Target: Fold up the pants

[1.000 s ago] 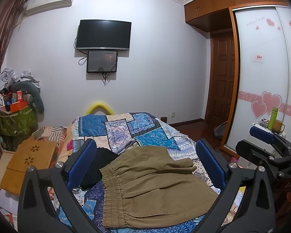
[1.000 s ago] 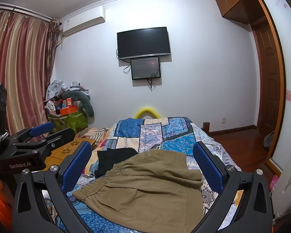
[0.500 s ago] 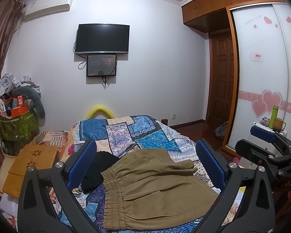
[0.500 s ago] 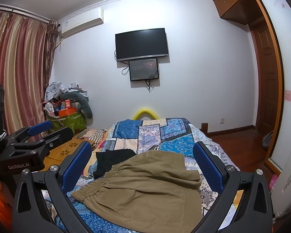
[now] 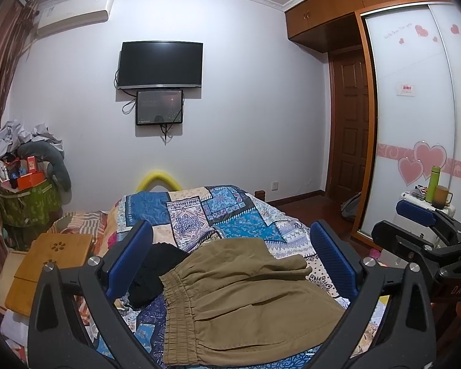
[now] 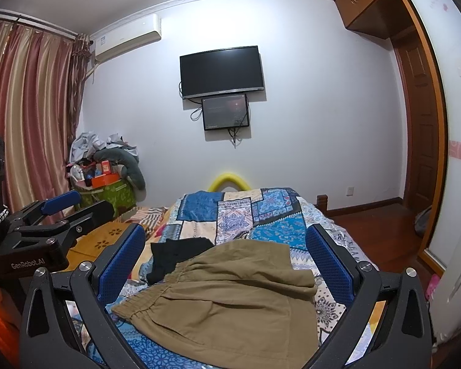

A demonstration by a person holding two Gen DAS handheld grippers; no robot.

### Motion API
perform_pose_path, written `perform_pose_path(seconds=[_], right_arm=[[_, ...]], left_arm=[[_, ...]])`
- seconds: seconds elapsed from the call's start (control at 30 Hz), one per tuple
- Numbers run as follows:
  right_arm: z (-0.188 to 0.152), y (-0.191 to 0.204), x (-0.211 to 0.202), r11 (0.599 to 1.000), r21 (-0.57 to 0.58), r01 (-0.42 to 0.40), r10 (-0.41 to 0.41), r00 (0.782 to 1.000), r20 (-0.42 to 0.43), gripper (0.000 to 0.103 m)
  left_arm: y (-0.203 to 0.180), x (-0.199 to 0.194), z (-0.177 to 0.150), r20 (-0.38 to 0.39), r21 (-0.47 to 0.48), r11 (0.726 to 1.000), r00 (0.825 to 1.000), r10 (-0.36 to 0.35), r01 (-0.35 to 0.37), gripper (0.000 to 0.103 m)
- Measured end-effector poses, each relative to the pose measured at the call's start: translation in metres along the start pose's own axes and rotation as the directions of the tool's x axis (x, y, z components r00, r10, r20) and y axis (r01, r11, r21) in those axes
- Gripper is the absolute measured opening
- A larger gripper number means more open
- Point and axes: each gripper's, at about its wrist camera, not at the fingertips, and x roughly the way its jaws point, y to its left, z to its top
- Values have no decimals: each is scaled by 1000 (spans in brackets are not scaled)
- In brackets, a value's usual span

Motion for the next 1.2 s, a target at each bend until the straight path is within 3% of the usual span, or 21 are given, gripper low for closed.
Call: perform_pose_path(seconds=[0.73,1.07,1.2], right_arm=[[-2,-10,6,1000,2,16,-16,1000,-12,103],[-26,-47,48,996,25,83,-80,990,-118,103],[-40,-73,70,993,45,112,-102,978,-183,103]], left_arm=[[0,12,-2,-12,0,1000,1000,-2,2,103],[20,82,-14,-144,-36,999,989,-16,11,103],[37,134,-28,-275,-51,999,962,-3,-11,103]])
